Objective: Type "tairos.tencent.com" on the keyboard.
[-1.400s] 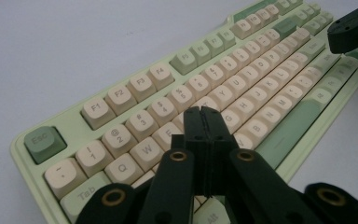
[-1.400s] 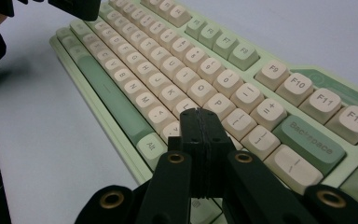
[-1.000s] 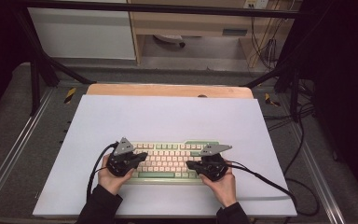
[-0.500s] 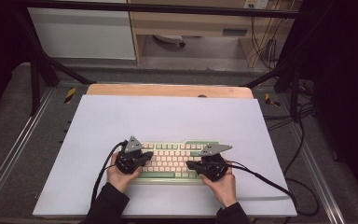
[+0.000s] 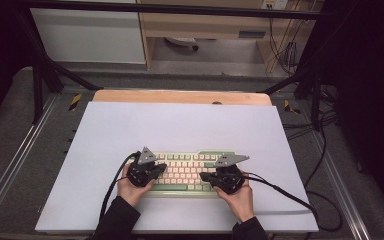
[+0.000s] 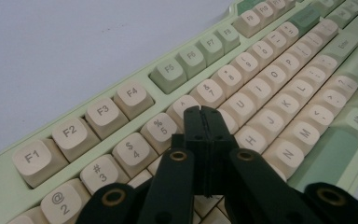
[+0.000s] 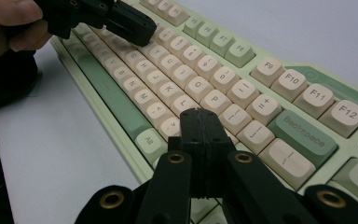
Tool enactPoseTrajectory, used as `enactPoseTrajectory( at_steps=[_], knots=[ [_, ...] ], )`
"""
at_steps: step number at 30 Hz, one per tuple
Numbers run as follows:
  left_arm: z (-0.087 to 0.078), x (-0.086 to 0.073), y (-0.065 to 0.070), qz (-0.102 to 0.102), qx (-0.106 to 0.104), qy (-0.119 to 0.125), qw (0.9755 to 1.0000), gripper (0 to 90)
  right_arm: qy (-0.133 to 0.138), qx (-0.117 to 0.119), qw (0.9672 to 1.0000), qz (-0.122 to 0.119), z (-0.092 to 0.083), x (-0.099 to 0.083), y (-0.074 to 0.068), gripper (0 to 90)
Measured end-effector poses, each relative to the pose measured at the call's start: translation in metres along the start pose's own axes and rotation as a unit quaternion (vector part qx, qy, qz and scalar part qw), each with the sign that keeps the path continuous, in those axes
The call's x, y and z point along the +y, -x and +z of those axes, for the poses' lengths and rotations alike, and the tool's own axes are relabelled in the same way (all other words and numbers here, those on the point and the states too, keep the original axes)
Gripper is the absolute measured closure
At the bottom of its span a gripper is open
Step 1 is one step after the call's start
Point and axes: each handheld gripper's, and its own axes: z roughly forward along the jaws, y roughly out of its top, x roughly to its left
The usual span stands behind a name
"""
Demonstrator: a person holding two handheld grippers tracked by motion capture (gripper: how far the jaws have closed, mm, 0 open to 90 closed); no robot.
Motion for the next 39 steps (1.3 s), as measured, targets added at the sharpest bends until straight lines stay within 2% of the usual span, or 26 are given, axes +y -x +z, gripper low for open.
enactPoseTrajectory(
  at_steps=[4,8,13,24,34,39],
  knots=[
    [0.001,-0.001,0.0,-0.002,-0.002,-0.002,1.0,90.0,0.0,0.0,1.0,0.001,0.001,0.0,0.0,90.0],
    [-0.005,0.0,0.0,0.0,-0.003,0.005,1.0,90.0,-0.001,0.0,1.0,0.0,0.001,0.0,0.0,90.0],
    [-0.019,-0.004,-0.003,0.002,-0.004,0.012,0.9999,90.0,0.003,-0.001,1.0,-0.003,-0.001,0.001,0.0,90.0],
    [-0.047,-0.019,-0.013,-0.009,0.0,0.022,0.9997,90.0,0.003,0.002,1.0,0.001,0.0,0.002,0.001,90.0],
    [-0.062,-0.034,-0.021,-0.026,0.003,0.031,0.9992,90.0,-0.005,0.01,0.9999,-0.006,0.012,0.009,-0.004,90.0],
    [-0.066,-0.039,-0.023,-0.032,0.003,0.033,0.9989,90.0,-0.005,0.016,0.9998,-0.007,0.019,0.006,-0.005,90.0]
  ],
)
